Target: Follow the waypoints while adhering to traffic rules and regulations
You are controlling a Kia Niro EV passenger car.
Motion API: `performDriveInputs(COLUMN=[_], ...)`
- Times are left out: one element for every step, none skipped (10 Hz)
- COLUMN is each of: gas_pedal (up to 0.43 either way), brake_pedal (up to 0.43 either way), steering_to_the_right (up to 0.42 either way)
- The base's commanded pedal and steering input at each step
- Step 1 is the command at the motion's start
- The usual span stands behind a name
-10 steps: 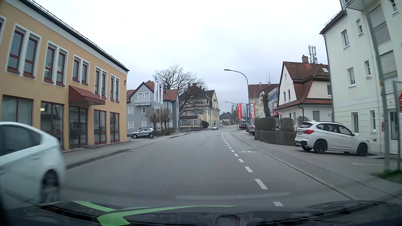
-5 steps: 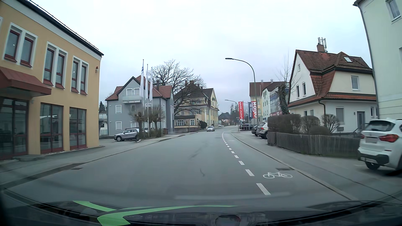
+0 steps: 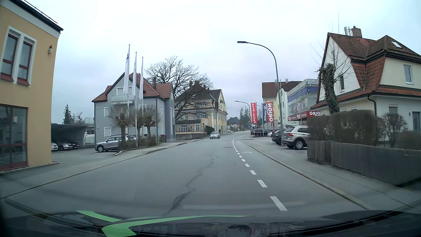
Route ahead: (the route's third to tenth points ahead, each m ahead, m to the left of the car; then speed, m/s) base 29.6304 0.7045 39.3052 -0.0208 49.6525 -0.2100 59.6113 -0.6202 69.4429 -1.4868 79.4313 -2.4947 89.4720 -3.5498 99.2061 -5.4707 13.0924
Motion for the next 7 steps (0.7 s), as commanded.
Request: performDriveInputs(gas_pedal=[0.138, 0.118, 0.118, 0.118, 0.118, 0.118, 0.118], brake_pedal=[0.0, 0.0, 0.0, 0.0, 0.0, 0.0, 0.0], steering_to_the_right=[0.006, 0.005, 0.005, 0.005, 0.005, 0.005, 0.005])
